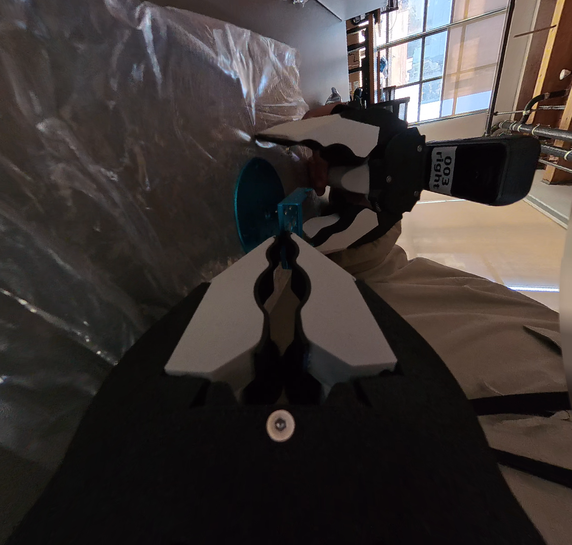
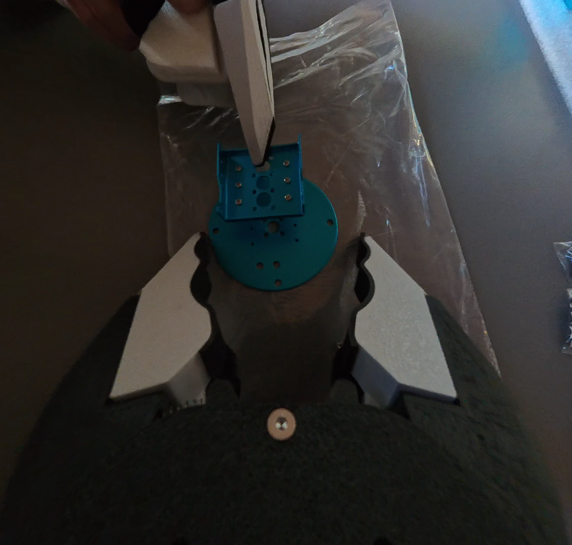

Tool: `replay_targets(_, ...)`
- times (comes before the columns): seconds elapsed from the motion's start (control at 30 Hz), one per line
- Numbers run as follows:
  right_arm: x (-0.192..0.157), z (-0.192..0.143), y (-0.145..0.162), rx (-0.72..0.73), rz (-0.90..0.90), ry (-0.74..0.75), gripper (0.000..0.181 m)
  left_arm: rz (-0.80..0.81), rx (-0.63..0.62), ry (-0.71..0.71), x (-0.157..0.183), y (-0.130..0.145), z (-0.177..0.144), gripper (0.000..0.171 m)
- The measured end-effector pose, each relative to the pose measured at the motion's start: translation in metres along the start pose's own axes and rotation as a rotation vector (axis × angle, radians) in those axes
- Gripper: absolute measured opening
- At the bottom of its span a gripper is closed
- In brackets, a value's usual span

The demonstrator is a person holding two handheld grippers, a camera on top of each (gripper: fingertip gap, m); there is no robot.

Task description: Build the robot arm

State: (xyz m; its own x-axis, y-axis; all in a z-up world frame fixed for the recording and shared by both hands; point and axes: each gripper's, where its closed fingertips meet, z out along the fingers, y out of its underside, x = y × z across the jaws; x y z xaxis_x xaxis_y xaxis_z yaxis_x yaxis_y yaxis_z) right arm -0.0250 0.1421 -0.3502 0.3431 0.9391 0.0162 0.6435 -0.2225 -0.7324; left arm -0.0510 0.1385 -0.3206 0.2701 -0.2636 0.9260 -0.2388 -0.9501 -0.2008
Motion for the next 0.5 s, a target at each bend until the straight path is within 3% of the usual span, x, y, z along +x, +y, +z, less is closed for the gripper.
replay_targets(0.13,-0.006,-0.002,-0.002,0.016,-0.05,-0.005,0.074,0.002,0.0,-0.02,0.0,0.002,0.003,0.001)
replay_targets(0.2,-0.012,-0.002,-0.004,0.024,-0.091,-0.016,0.054,0.007,0.001,-0.032,0.0,0.002,0.004,0.002)
replay_targets(0.3,-0.008,-0.004,-0.005,0.038,-0.139,0.052,0.036,0.019,0.007,-0.042,0.0,0.002,0.002,0.002)
replay_targets(0.4,-0.012,-0.007,-0.009,0.04,-0.11,0.034,0.046,0.02,0.027,-0.041,0.002,0.001,-0.001,0.001)
replay_targets(0.5,0.006,-0.024,-0.02,0.074,-0.083,0.093,0.047,0.022,0.049,-0.042,0.002,-0.004,-0.006,0.001)
